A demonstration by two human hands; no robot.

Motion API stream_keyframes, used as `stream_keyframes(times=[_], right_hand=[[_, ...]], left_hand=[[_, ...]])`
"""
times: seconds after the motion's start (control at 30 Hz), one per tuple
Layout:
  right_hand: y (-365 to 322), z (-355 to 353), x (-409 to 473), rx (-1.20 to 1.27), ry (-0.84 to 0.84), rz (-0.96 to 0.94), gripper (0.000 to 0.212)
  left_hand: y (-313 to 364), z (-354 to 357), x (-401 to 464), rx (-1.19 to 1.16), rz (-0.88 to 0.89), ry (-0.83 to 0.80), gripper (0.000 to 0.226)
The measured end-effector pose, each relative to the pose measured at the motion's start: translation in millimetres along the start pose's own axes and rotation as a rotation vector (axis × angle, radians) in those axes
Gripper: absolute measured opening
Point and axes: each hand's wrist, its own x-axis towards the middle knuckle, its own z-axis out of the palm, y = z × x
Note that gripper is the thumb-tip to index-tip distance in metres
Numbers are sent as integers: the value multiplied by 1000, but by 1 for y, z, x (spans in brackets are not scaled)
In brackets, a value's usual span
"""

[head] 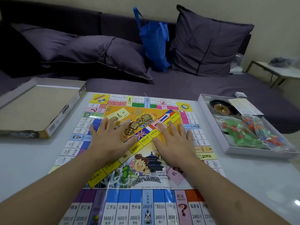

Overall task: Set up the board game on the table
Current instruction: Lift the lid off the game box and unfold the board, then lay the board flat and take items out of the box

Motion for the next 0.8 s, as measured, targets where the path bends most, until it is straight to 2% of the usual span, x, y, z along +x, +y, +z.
stream_keyframes(times=[0.3, 0.47, 0.57, 0.67, 0.8], right_hand=[[0, -1, 0, 6, -10, -2, 75], [0, -8, -3, 97, 36, 12, 76], [1, -23, -8, 246, 148, 38, 71], [21, -47, -8, 327, 335, 96, 50], [91, -80, 3, 352, 550, 239, 28]], left_hand=[[-2, 0, 4, 35, -49, -52, 87], [26, -10, -1, -34, 71, 92, 69], [70, -23, 0, -143, 212, 156, 55], [125, -30, 11, -207, 285, 202, 47], [204, -22, 35, -252, 425, 120, 49]])
